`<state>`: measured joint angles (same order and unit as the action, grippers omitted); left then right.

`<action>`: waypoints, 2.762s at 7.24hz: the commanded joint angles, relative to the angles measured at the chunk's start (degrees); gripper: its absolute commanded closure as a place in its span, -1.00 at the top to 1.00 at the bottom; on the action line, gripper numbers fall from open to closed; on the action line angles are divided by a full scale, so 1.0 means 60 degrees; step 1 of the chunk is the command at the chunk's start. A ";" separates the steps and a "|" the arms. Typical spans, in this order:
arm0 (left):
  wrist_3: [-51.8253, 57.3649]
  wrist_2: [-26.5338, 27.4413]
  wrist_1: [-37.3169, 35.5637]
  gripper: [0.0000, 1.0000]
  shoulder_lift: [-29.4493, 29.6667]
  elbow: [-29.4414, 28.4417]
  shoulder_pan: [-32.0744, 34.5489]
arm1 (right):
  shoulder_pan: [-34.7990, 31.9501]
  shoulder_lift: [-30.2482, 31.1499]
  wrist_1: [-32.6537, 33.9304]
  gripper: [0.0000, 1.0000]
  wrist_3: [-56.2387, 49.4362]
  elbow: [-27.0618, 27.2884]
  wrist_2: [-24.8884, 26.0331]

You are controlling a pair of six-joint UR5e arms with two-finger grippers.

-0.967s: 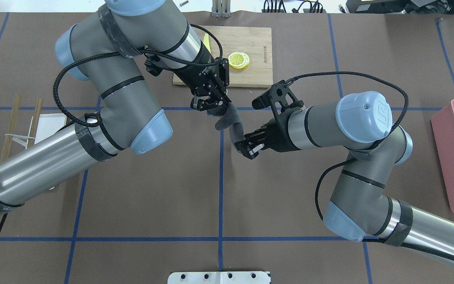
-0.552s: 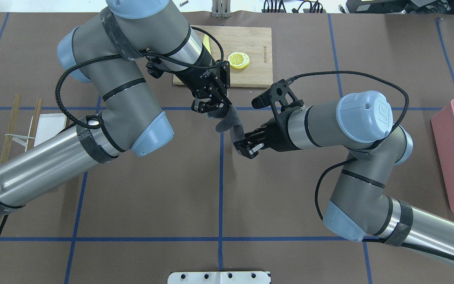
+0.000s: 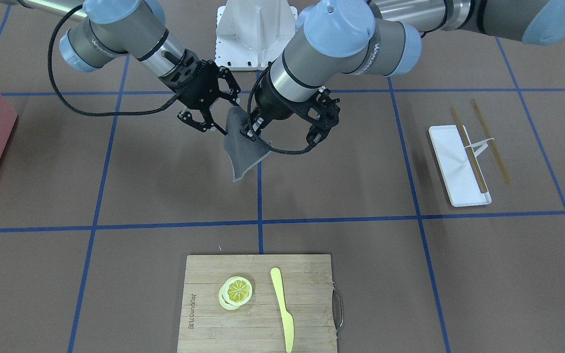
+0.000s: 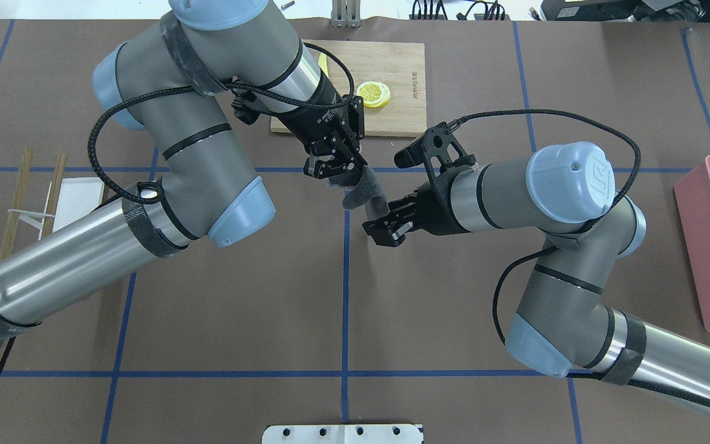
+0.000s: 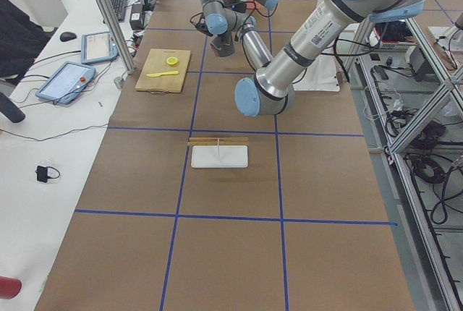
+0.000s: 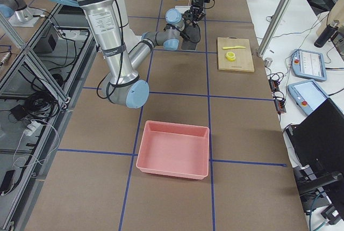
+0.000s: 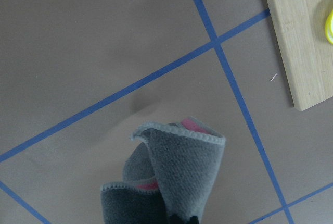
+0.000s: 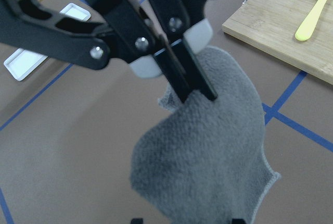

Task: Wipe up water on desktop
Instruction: 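Open the left gripper to release the cloth to the right gripper, then carry the cloth with the right gripper toward the pink bin while the left arm withdraws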

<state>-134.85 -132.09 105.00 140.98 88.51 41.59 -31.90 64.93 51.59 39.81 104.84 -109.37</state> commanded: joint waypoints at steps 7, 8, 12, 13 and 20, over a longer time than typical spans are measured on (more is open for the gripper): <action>0.0165 0.0042 0.0064 -1.00 -0.0117 0.0013 -0.0017 | 0.0029 -0.0041 -0.0014 -1.00 0.1348 0.0002 0.0035; 0.0746 0.0071 0.0064 0.63 -0.0292 0.0115 0.0012 | 0.0029 -0.0041 -0.0014 -1.00 0.1348 0.0002 0.0035; 0.1118 0.0555 -0.0024 0.97 -0.1434 0.1288 0.1122 | -0.0963 0.0673 0.0146 -1.00 0.1143 0.0236 -0.0213; 0.1843 0.0555 -0.0024 0.97 -0.1697 0.1404 0.1473 | -0.1416 0.0996 0.0306 -1.00 0.0635 0.0236 -0.0373; 1.0642 0.2615 -0.2690 0.97 -0.5225 0.4712 0.3000 | -0.4189 0.3104 0.5406 -1.00 -0.7533 0.1248 0.0528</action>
<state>-80.17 -120.96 89.15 113.98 113.81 59.42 -55.95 80.59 82.99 3.01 112.59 -109.74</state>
